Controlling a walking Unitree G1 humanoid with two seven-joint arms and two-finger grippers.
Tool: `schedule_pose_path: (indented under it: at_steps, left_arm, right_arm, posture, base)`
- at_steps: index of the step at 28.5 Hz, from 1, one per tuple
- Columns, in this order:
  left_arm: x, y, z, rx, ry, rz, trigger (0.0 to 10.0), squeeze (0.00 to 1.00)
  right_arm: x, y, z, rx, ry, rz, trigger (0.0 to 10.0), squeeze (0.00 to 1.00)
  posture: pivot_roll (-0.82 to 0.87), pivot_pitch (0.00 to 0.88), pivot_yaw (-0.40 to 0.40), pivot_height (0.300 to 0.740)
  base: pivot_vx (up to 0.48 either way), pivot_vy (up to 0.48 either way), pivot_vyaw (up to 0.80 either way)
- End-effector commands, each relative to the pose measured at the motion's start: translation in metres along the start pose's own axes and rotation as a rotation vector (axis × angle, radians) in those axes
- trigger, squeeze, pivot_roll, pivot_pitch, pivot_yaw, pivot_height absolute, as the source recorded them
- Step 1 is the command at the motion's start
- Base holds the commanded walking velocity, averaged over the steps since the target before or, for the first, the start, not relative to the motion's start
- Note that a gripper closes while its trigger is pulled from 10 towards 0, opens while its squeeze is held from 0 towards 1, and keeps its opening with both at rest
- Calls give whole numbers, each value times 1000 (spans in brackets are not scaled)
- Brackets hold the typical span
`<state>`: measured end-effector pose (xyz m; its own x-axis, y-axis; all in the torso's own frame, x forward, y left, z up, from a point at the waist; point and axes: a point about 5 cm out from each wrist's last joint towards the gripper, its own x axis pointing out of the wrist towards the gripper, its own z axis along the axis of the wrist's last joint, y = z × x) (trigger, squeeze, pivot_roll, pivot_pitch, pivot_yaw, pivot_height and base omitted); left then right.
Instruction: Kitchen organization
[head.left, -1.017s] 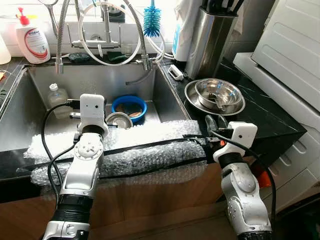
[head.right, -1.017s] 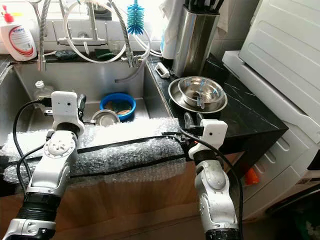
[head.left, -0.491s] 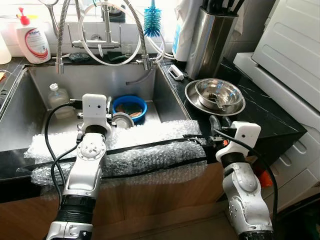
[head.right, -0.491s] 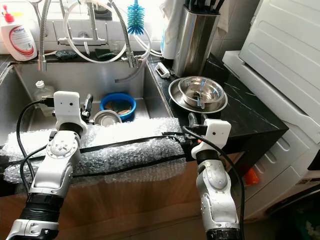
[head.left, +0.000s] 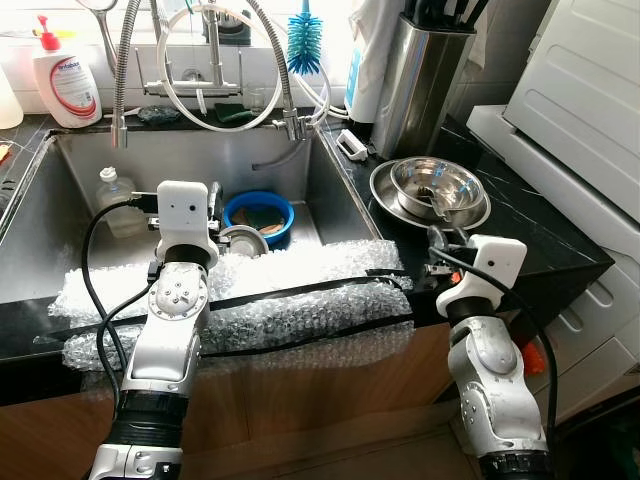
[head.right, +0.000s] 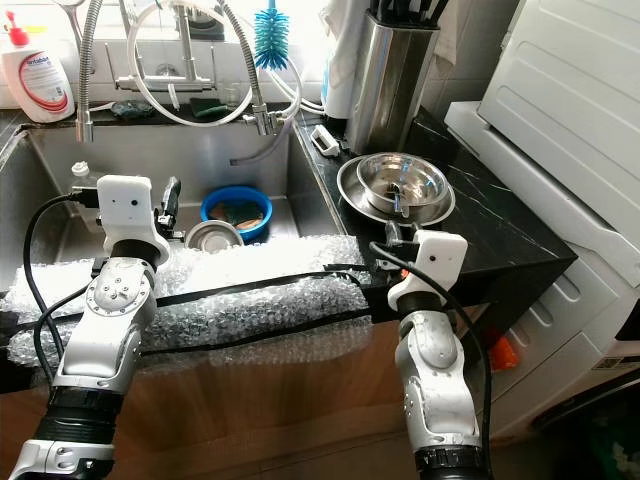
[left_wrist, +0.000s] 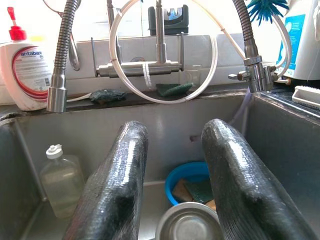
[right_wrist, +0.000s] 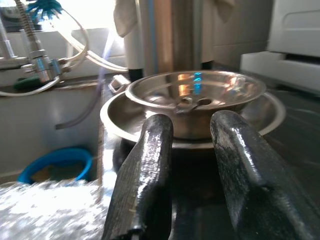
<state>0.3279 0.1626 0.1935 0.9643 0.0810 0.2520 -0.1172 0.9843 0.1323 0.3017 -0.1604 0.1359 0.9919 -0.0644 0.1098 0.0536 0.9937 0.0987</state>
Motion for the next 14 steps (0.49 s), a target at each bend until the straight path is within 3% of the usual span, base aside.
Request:
schedule_pose_path:
  at_steps: [1, 14]
  left_arm:
    - [-1, -1, 5, 0, -30, -10, 10000, 0]
    - [0, -4, 6, -2, -39, -22, 10000, 0]
  right_arm:
    - [4, -12, 4, -19, -14, -72, 10000, 0]
    - [6, -24, 10, -35, -55, -187, 10000, 0]
  posture:
    - [2, 0, -91, 740]
    - [5, 0, -90, 740]
  base:
    - [0, 0, 0]
    - [0, 0, 0]
